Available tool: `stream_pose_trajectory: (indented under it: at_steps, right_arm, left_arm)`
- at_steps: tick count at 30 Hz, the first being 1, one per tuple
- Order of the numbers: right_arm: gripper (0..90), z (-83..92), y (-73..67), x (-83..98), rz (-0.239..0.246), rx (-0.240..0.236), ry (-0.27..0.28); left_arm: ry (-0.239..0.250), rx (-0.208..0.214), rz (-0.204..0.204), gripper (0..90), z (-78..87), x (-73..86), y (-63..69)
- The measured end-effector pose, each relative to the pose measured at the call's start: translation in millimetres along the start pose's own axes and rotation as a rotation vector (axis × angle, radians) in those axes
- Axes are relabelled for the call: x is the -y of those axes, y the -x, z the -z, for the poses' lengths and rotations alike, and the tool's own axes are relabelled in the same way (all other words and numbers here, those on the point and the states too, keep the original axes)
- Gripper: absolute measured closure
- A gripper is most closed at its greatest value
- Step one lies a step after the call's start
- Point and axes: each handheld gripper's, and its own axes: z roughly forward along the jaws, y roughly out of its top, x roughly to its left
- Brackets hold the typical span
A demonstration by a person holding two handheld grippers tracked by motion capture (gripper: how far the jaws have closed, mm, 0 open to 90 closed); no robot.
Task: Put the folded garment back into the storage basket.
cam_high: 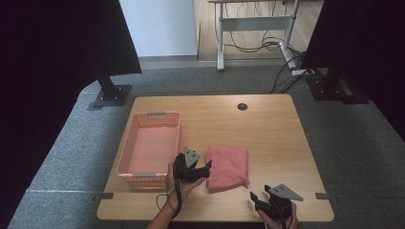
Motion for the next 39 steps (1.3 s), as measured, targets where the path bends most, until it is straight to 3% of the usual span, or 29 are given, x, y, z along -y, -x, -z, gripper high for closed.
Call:
stream_pose_trajectory:
  at_steps: [39]
  right_arm:
    - [33.5, -0.3, 0.6, 0.7, 0.002, 0.005, -0.01]
  left_arm:
    - [-0.004, 0.008, 0.019, 26.1, -15.9, -7.8, -0.6]
